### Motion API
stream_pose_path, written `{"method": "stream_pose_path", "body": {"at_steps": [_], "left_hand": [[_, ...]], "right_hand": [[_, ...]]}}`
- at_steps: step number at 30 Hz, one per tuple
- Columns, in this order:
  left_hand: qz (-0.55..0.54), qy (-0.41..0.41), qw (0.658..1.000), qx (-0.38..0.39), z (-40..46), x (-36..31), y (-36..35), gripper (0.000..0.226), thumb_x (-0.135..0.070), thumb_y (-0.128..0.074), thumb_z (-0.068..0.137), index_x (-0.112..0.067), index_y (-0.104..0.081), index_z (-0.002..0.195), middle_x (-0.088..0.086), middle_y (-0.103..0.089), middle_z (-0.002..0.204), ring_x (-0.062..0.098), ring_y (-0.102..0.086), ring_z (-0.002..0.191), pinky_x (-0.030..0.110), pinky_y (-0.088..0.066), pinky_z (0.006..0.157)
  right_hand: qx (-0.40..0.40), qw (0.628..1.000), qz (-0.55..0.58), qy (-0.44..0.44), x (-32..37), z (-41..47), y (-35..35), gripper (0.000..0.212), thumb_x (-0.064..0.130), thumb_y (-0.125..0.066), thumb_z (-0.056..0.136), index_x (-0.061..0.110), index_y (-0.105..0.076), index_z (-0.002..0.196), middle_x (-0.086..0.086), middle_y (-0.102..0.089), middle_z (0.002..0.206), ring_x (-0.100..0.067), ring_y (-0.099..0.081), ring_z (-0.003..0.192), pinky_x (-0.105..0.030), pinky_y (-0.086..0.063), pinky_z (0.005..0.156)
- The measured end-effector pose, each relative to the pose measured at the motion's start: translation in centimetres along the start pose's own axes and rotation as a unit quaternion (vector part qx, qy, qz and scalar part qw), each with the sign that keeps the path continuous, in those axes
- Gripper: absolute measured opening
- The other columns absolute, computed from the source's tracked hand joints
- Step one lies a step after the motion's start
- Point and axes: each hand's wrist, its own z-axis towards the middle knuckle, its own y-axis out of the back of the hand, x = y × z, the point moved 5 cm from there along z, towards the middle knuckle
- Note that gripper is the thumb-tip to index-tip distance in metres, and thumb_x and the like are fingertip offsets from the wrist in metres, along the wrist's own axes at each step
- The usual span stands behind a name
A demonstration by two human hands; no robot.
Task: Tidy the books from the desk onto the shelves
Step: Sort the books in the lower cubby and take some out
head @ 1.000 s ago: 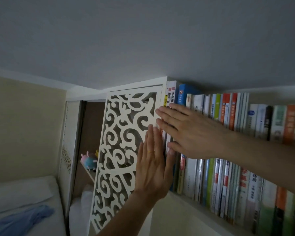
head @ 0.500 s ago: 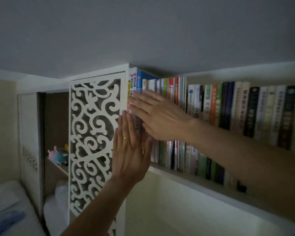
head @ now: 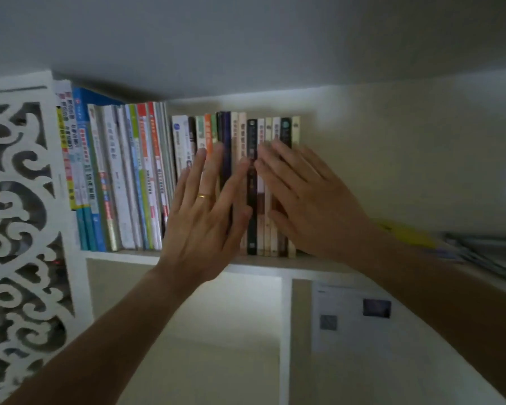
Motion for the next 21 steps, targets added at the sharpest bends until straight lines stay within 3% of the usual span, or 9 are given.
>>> {"method": "stream_pose_path", "body": {"at_steps": [3, 7, 11, 13, 15, 18, 21], "left_hand": [[-0.032, -0.049, 0.998, 0.000, 0.5, -4.3, -0.4, 0.065, -0.044, -0.039, 0.107, -0.020, -0.017, 0.164, 0.014, -0.004, 0.171, 0.030, 0.000, 0.159, 0.057, -0.014, 0.126], [-0.030, -0.119, 0.992, 0.005, 0.9, -9.4, -1.4, 0.063, -0.049, -0.038, 0.107, -0.021, -0.025, 0.162, 0.014, -0.013, 0.170, 0.031, -0.007, 0.159, 0.054, -0.017, 0.126], [-0.037, -0.133, 0.990, 0.031, 1.6, -12.1, -2.7, 0.063, -0.058, -0.034, 0.106, -0.020, -0.039, 0.157, 0.015, -0.029, 0.166, 0.032, -0.024, 0.155, 0.053, -0.021, 0.125], [-0.036, -0.117, 0.990, 0.066, 2.3, -13.0, -3.6, 0.066, -0.062, -0.029, 0.105, -0.022, -0.042, 0.156, 0.014, -0.034, 0.164, 0.033, -0.028, 0.154, 0.051, -0.020, 0.125], [-0.040, -0.114, 0.984, 0.129, 2.5, -14.0, -5.2, 0.067, -0.063, -0.023, 0.104, -0.025, -0.041, 0.156, 0.012, -0.039, 0.161, 0.032, -0.034, 0.151, 0.049, -0.024, 0.124], [-0.098, -0.093, 0.962, 0.238, 1.9, -15.5, -7.5, 0.064, -0.059, -0.015, 0.102, -0.033, -0.037, 0.156, 0.004, -0.049, 0.155, 0.029, -0.047, 0.141, 0.041, -0.034, 0.113], [-0.151, -0.030, 0.942, 0.299, 2.9, -15.4, -7.6, 0.057, -0.067, -0.035, 0.101, -0.042, -0.039, 0.152, -0.003, -0.050, 0.152, 0.026, -0.049, 0.137, 0.036, -0.040, 0.106]], "right_hand": [[0.028, 0.998, 0.027, -0.041, -2.3, -4.6, -0.7, 0.068, 0.044, -0.032, 0.104, 0.004, -0.021, 0.158, -0.015, -0.013, 0.167, -0.030, -0.010, 0.155, -0.051, -0.017, 0.123], [0.102, 0.984, 0.079, -0.122, -5.7, -10.0, -2.0, 0.071, 0.053, -0.022, 0.103, 0.006, -0.027, 0.157, -0.014, -0.018, 0.166, -0.029, -0.017, 0.154, -0.050, -0.023, 0.122], [0.194, 0.931, 0.181, -0.249, -10.7, -14.0, -2.5, 0.070, 0.059, -0.027, 0.103, 0.021, -0.015, 0.161, -0.003, -0.011, 0.169, -0.021, -0.017, 0.154, -0.043, -0.024, 0.122], [0.247, 0.902, 0.216, -0.279, -12.9, -15.3, -2.9, 0.069, 0.058, -0.037, 0.101, 0.026, -0.018, 0.160, -0.002, -0.021, 0.166, -0.023, -0.028, 0.150, -0.043, -0.028, 0.119], [0.308, 0.884, 0.240, -0.256, -13.3, -16.3, -3.6, 0.065, 0.058, -0.036, 0.101, 0.027, -0.024, 0.157, -0.006, -0.035, 0.160, -0.029, -0.040, 0.142, -0.044, -0.034, 0.115], [0.344, 0.876, 0.248, -0.232, -12.0, -17.9, -4.7, 0.064, 0.059, -0.034, 0.102, 0.026, -0.025, 0.156, -0.008, -0.039, 0.157, -0.033, -0.046, 0.136, -0.044, -0.038, 0.111], [0.323, 0.871, 0.289, -0.232, -12.3, -17.6, -4.4, 0.069, 0.061, -0.043, 0.098, 0.025, -0.028, 0.154, -0.010, -0.043, 0.152, -0.032, -0.046, 0.135, -0.038, -0.039, 0.108]]}}
